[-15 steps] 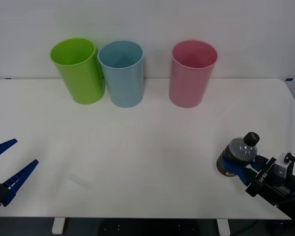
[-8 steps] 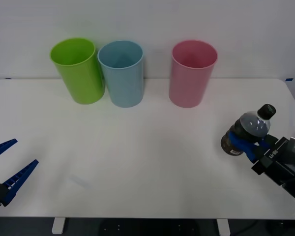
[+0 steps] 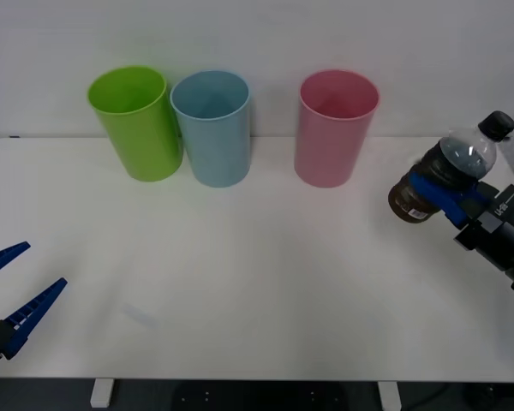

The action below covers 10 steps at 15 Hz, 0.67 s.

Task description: Grasp the object on the table and drop it into the matching bin: aluminum can to the light blue bin, PET bottle to the pink bin.

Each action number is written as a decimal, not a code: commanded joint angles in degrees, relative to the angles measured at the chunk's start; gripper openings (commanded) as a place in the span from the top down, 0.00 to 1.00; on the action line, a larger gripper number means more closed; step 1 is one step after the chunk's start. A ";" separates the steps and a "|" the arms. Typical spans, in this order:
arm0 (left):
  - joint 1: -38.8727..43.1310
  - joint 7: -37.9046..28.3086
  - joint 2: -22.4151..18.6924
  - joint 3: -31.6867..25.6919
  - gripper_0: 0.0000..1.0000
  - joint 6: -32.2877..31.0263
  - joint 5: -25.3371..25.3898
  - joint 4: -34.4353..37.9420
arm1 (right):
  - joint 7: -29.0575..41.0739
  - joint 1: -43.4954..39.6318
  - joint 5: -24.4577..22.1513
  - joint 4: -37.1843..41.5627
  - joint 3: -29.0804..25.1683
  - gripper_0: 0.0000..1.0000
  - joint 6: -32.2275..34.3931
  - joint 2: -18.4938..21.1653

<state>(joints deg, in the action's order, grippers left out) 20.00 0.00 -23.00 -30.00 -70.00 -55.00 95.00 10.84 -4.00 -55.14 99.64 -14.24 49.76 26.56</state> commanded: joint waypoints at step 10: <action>0.00 0.00 0.00 0.00 0.00 0.00 0.00 0.00 | 7.09 16.48 -0.05 -2.08 7.92 1.00 -12.14 11.24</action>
<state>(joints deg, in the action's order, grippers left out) 20.00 0.00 -23.00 -30.00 -70.00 -55.00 95.00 17.90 11.20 -55.18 98.51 -7.00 37.76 37.45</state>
